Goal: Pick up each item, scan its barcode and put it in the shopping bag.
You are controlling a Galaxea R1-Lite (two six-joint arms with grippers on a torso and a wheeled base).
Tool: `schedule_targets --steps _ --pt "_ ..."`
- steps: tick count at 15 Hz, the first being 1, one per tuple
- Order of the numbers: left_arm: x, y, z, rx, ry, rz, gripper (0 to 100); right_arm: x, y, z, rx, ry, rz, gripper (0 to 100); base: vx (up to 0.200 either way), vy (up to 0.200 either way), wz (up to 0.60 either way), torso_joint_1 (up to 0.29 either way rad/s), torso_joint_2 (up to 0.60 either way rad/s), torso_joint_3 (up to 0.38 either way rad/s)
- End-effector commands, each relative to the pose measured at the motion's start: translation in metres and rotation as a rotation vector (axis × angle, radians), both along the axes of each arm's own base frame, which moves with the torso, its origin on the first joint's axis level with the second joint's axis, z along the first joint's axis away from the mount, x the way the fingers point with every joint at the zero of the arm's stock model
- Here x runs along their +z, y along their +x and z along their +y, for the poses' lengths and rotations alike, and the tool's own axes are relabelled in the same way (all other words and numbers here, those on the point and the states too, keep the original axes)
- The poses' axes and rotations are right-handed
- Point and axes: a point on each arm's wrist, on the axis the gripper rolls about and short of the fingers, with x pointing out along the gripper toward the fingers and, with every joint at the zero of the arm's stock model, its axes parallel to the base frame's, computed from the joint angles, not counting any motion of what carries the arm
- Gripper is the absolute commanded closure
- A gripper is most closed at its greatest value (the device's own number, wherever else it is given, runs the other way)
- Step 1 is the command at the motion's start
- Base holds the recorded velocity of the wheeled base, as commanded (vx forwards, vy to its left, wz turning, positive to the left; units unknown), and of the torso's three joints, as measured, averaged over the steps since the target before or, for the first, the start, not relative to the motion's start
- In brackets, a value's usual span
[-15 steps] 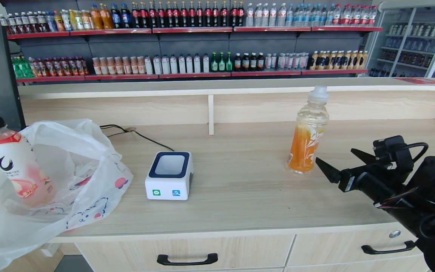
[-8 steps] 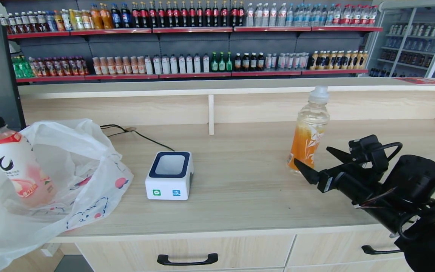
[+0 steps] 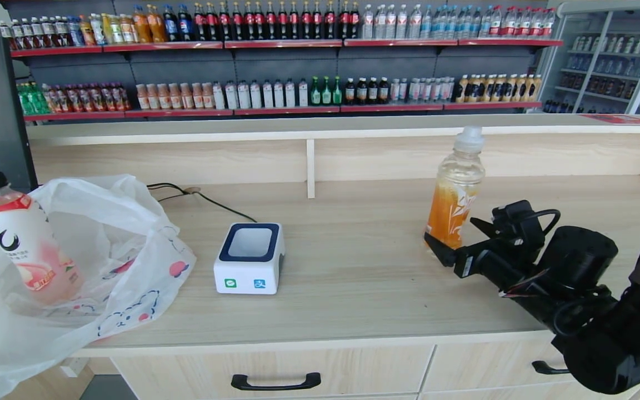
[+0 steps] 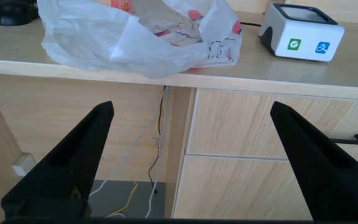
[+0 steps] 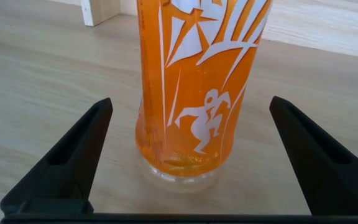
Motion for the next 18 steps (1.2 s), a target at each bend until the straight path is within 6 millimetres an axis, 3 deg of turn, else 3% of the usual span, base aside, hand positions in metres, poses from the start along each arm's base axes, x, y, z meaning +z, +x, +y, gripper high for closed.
schedule_targets --steps 1,9,18 --pt "0.0 0.0 0.0 0.0 -0.001 -0.001 0 -0.006 0.003 -0.001 -0.004 -0.004 0.016 0 0.0 0.0 0.0 0.0 0.0 0.0" --pt "0.0 0.0 0.0 0.003 -0.001 -0.001 0 -0.003 -0.002 -0.021 -0.065 -0.005 0.023 0 0.0 0.0 0.0 0.0 0.0 0.0" --pt "0.0 0.0 0.0 0.002 -0.002 -0.001 0 0.015 -0.008 -0.023 -0.065 0.002 -0.038 0 0.0 0.0 0.0 0.0 0.0 0.0"
